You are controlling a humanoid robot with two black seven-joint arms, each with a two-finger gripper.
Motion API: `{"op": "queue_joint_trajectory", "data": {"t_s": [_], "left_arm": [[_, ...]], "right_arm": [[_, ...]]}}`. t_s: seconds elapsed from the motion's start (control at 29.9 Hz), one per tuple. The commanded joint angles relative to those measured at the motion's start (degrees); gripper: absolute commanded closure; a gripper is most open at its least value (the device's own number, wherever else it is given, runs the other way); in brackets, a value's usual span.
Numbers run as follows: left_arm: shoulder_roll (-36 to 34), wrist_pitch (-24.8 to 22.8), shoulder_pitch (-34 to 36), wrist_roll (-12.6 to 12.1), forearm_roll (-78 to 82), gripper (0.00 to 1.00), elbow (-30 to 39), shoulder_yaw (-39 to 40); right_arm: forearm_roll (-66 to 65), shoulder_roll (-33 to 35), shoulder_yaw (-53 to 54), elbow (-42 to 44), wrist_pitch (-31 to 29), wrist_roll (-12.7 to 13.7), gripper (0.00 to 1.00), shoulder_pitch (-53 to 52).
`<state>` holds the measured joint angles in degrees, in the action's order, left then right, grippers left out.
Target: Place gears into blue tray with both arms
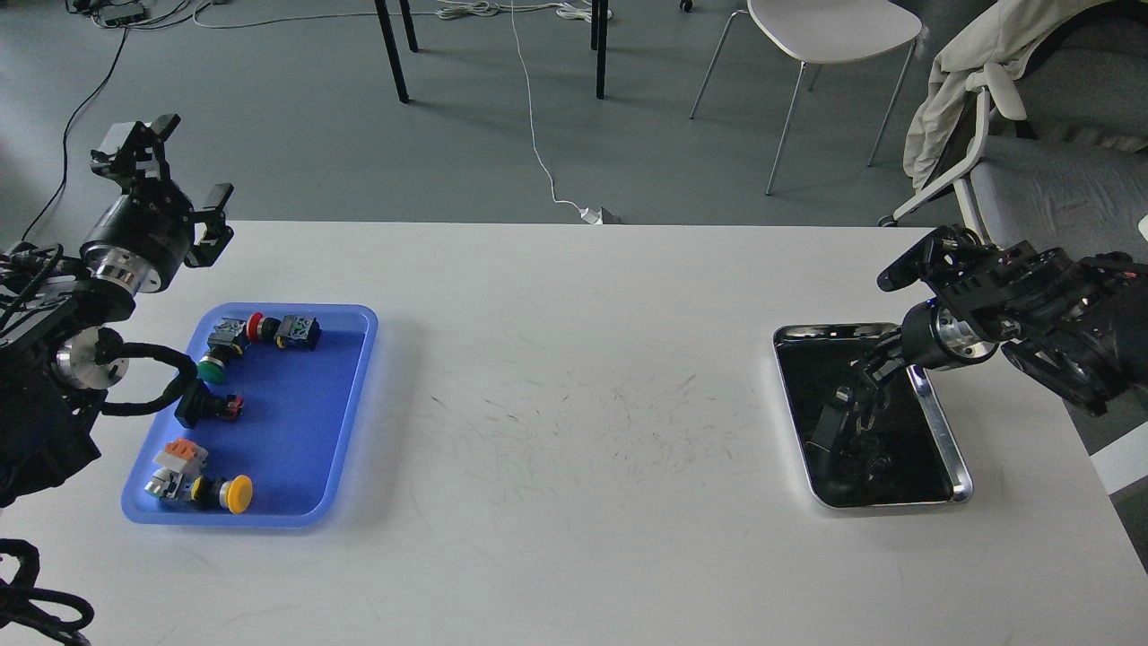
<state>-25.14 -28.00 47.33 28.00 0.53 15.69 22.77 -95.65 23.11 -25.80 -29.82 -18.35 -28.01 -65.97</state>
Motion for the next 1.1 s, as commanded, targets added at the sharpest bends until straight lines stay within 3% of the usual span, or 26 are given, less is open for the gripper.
{"op": "queue_joint_trajectory", "data": {"t_s": [0.0,0.17,0.37,0.77,1.07], "left_arm": [[-0.08,0.0,-0.05,0.0,0.0,0.01,0.04,0.0],[-0.08,0.0,-0.05,0.0,0.0,0.01,0.04,0.0],[-0.17,0.0,0.04,0.0,0.0,0.01,0.04,0.0],[-0.61,0.0,-0.13,0.0,0.09,0.01,-0.05,-0.18],[-2.01,0.0,-0.92,0.0,0.18,0.01,-0.05,-0.27]], "right_arm": [[-0.07,0.0,-0.65,0.03,-0.01,0.01,0.78,0.06],[-0.07,0.09,-1.36,0.38,-0.01,0.01,0.89,-0.03],[-0.07,0.0,-1.27,0.12,0.07,0.01,0.96,-0.65],[2.3,-1.05,4.18,-0.15,0.07,0.01,0.99,-5.39],[3.36,-7.46,11.99,0.03,0.16,0.01,0.99,-9.17]]}}
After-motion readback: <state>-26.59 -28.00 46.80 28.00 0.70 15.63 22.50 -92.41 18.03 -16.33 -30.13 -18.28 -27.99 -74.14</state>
